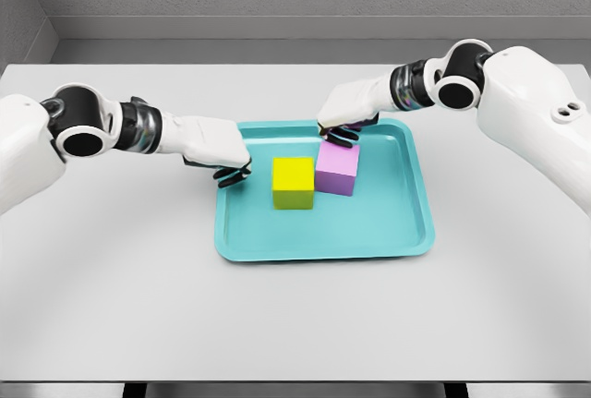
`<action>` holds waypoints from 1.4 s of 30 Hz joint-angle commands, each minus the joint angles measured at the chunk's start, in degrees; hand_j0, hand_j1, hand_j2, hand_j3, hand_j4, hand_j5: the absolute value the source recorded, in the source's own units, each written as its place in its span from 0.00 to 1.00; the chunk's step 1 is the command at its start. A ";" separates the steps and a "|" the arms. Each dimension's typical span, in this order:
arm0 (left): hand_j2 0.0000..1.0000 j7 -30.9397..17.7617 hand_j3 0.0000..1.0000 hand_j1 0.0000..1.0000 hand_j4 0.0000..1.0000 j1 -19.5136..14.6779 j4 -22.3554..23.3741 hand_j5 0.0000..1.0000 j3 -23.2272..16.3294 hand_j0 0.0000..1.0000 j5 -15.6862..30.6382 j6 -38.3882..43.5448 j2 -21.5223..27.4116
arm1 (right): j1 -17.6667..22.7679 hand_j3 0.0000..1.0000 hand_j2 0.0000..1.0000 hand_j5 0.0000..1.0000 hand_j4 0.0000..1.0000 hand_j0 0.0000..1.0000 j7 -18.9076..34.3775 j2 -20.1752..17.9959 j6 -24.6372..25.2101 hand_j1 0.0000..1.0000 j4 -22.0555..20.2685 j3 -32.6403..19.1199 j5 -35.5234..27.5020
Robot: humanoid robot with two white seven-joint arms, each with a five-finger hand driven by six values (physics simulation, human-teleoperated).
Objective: Push two cubes
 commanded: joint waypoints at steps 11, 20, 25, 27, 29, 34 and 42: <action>0.08 0.01 0.08 0.08 0.08 0.00 -0.27 0.08 0.00 0.08 0.76 0.12 0.33 | 0.00 0.00 0.00 0.00 0.00 0.00 -0.01 -0.29 0.13 0.00 -1.28 0.82 -0.29; 0.08 0.01 0.08 0.08 0.08 -0.09 -0.19 0.08 0.00 0.08 0.67 0.12 0.33 | -1.14 0.00 0.00 0.00 0.00 0.00 -0.01 -1.34 0.13 0.00 -1.37 -2.00 -0.64; 0.08 0.01 0.08 0.08 0.08 -0.17 0.16 0.08 0.00 0.08 0.58 0.12 0.24 | -2.81 0.00 0.00 0.00 0.00 0.00 -0.01 -0.55 0.13 0.00 1.70 -2.08 -0.55; 0.07 0.01 0.07 0.07 0.07 -0.09 0.16 0.07 0.09 0.07 0.58 0.12 0.24 | -3.43 0.00 0.00 0.00 0.00 0.00 -0.01 1.38 0.13 0.00 4.25 -1.73 -0.38; 0.07 0.01 0.07 0.07 0.07 -0.18 0.25 0.07 0.09 0.07 0.49 0.12 0.24 | -3.95 0.00 0.00 0.00 0.00 0.00 -0.01 2.17 0.13 0.00 5.48 -1.56 -0.29; 0.07 0.01 0.07 0.07 0.07 -0.09 0.16 0.07 0.18 0.07 0.49 0.12 0.33 | -4.22 0.00 0.00 0.00 0.00 0.00 -0.01 2.88 0.13 0.00 9.26 -0.50 -0.20; 0.07 0.01 0.07 0.07 0.07 0.00 -0.10 0.07 0.27 0.07 0.49 0.12 0.33 | -4.22 0.00 0.00 0.00 0.00 0.00 -0.01 4.81 0.13 0.00 12.69 -0.24 0.77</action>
